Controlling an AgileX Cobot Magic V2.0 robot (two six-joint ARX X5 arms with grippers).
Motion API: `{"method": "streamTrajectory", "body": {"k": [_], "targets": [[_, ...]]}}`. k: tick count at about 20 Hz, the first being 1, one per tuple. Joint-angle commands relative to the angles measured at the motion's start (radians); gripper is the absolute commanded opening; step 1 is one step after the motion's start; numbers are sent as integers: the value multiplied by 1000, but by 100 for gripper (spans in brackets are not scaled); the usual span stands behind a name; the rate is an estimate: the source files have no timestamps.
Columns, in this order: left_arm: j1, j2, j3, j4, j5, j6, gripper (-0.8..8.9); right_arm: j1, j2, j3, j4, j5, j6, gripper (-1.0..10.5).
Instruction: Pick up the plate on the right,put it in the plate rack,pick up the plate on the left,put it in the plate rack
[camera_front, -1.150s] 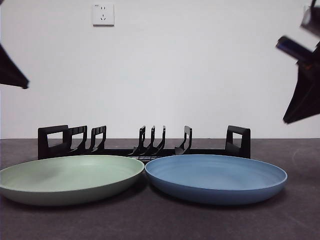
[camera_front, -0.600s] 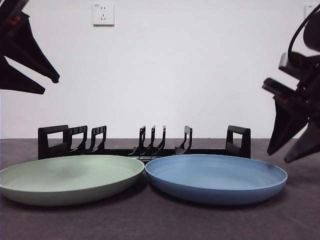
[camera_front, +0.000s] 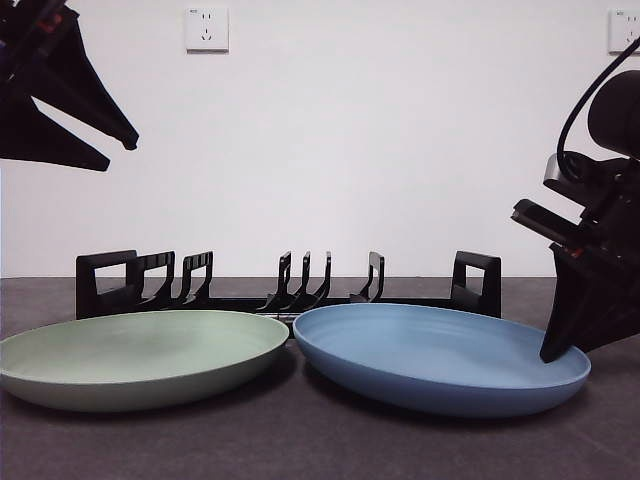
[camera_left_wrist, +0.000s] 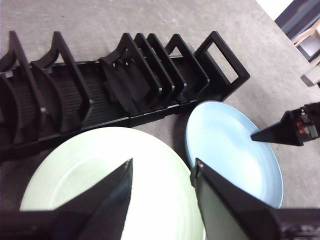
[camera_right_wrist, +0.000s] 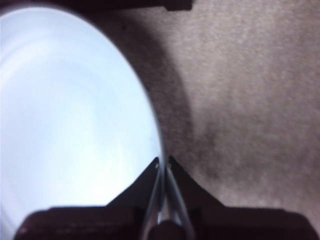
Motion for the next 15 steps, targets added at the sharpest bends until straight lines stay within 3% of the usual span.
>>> {"method": "streamTrajectory", "body": {"k": [1, 5, 7, 9, 12, 15], "targets": [[-19, 2, 1, 20, 16, 69, 202, 1, -44, 0, 0, 5, 27, -16], [-108, 2, 5, 64, 51, 166, 204, 2, -186, 16, -8, 5, 63, -16], [-201, 2, 31, 48, 33, 272, 209, 2, -219, 68, -74, 5, 59, -16], [-333, 2, 68, 29, -73, 395, 209, 8, -217, 154, -195, 5, 27, -16], [-572, 3, 117, -13, -357, 673, 217, 37, -216, 254, -285, 5, -9, -16], [-753, 6, 119, -19, -549, 834, 219, 63, -216, 304, -323, 5, -12, -16]]}}
